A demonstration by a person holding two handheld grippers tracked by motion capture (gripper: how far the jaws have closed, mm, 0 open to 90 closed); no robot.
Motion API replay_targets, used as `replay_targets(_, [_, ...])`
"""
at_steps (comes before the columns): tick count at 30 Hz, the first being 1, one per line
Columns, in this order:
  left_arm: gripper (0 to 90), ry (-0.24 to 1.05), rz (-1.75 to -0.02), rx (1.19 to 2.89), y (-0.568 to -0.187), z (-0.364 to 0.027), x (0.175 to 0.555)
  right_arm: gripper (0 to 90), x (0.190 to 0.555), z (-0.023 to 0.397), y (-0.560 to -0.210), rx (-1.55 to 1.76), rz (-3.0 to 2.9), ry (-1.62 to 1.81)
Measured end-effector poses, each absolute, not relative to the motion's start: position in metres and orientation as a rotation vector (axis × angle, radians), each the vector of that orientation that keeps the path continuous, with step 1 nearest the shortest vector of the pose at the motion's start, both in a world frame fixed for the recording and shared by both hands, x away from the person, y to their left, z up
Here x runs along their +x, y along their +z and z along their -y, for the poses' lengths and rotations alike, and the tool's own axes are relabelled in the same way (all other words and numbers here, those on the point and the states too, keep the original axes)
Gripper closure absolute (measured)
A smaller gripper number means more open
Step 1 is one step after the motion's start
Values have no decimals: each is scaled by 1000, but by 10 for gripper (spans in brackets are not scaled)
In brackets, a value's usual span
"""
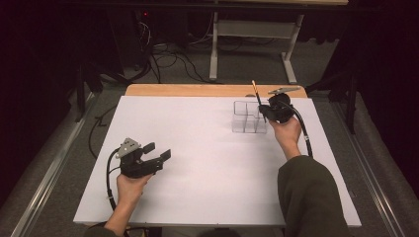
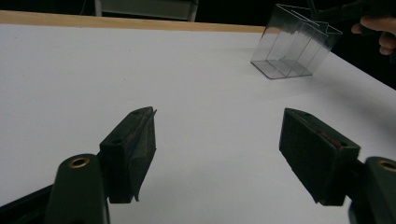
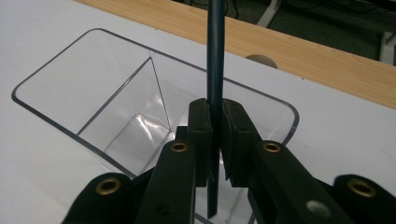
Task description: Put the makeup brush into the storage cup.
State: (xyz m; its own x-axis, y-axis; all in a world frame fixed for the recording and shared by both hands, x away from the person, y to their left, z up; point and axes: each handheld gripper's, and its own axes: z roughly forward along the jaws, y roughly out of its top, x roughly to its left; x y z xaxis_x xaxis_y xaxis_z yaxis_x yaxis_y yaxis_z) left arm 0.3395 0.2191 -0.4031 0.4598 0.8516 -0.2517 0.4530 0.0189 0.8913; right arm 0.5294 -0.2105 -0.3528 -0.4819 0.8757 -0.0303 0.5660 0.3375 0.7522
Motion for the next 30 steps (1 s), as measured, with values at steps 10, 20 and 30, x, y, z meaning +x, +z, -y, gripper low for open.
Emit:
replay_targets(10, [276, 459, -1154, 1618, -403, -219, 339, 845, 530, 213, -355, 1277, -2177, 951])
replay_targets(20, [276, 461, -1153, 1619, -403, -218, 339, 718, 529, 214, -355, 1312, -2176, 945])
replay_targets(30, [275, 461, -1150, 1622, -403, -218, 339, 666, 523, 212, -350, 1283, -2163, 968])
